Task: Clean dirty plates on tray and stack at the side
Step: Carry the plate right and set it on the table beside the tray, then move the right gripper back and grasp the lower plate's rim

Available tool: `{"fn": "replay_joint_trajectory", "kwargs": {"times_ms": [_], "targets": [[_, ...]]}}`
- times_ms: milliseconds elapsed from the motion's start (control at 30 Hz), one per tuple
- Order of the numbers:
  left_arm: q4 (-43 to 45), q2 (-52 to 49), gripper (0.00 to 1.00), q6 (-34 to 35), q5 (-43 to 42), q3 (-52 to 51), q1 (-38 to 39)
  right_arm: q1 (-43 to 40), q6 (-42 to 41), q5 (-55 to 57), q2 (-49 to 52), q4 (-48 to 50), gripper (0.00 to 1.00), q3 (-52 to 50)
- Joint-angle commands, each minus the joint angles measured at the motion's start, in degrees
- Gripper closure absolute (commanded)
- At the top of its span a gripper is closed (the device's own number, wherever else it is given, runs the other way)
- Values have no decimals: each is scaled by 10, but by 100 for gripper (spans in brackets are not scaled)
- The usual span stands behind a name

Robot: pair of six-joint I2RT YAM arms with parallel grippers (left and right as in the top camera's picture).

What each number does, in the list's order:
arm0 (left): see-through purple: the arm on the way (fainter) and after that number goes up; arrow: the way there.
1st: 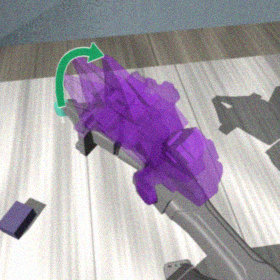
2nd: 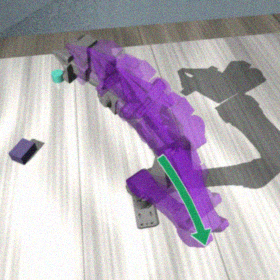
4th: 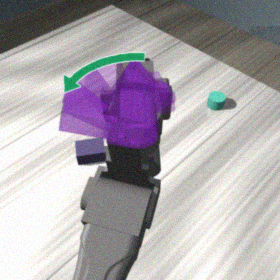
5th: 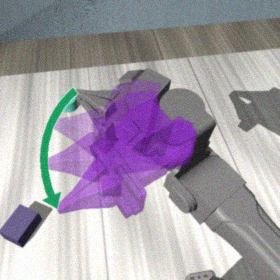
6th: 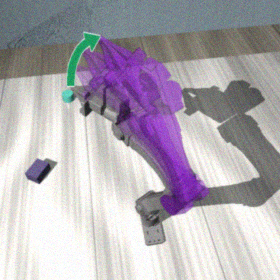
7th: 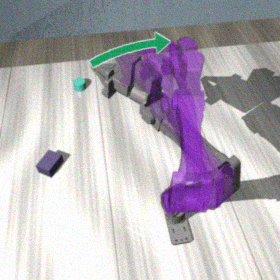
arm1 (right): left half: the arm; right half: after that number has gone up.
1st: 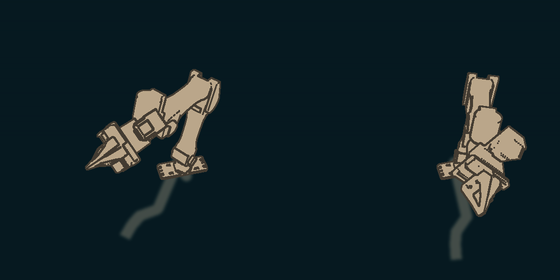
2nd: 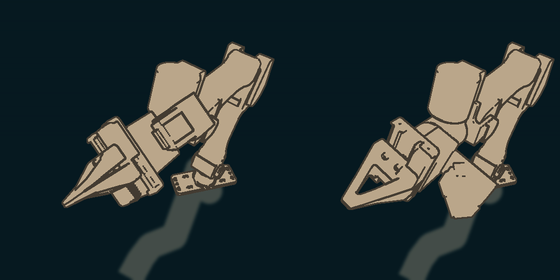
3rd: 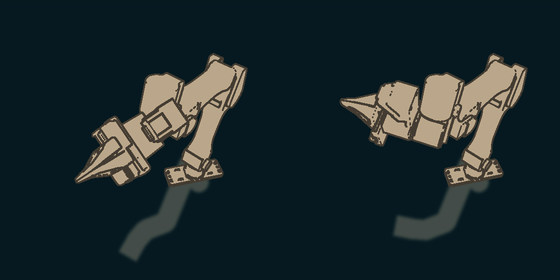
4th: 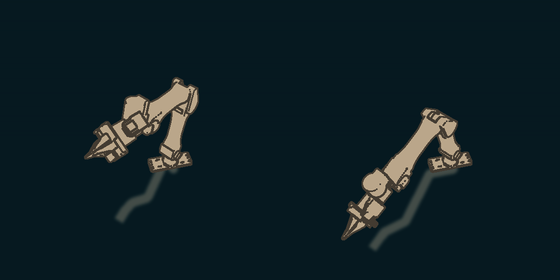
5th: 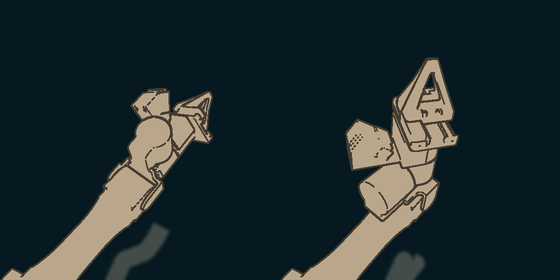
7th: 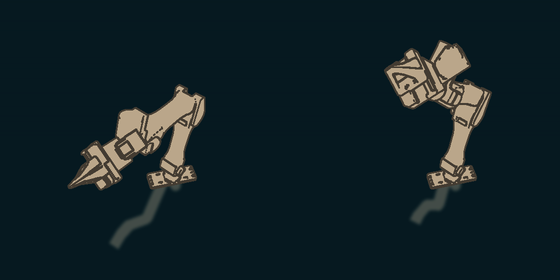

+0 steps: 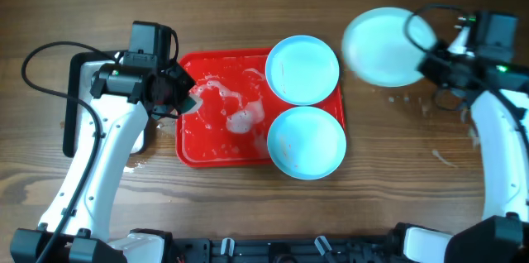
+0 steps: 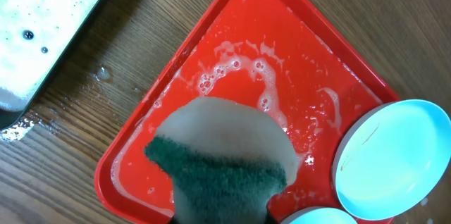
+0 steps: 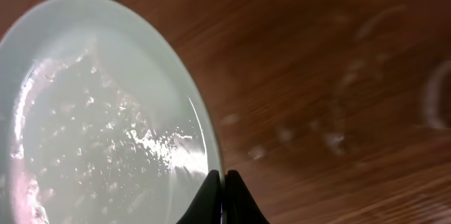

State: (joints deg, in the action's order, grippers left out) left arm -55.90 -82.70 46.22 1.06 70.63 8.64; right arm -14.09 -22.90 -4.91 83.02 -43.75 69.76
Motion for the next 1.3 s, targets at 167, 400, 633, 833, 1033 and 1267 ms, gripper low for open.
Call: {"fn": "replay_joint_trajectory", "kwargs": {"times_ms": [167,400,633,833,1033,1267], "targets": [[2,-6,96,7,10,5,3,-163,-73,24,-3,85,96,-118],[2,-6,96,7,3,5,3,-205,-86,37,47,151,96,-154],[-2,-6,96,6,3,5,3,-204,-86,39,117,181,87,-154],[-2,-6,96,5,3,5,3,-204,-57,-7,119,185,46,-146],[0,-6,96,5,3,5,3,-166,12,-119,73,90,41,-69],[-3,-6,96,5,3,5,3,-5,41,-173,39,-43,46,-56]]}}
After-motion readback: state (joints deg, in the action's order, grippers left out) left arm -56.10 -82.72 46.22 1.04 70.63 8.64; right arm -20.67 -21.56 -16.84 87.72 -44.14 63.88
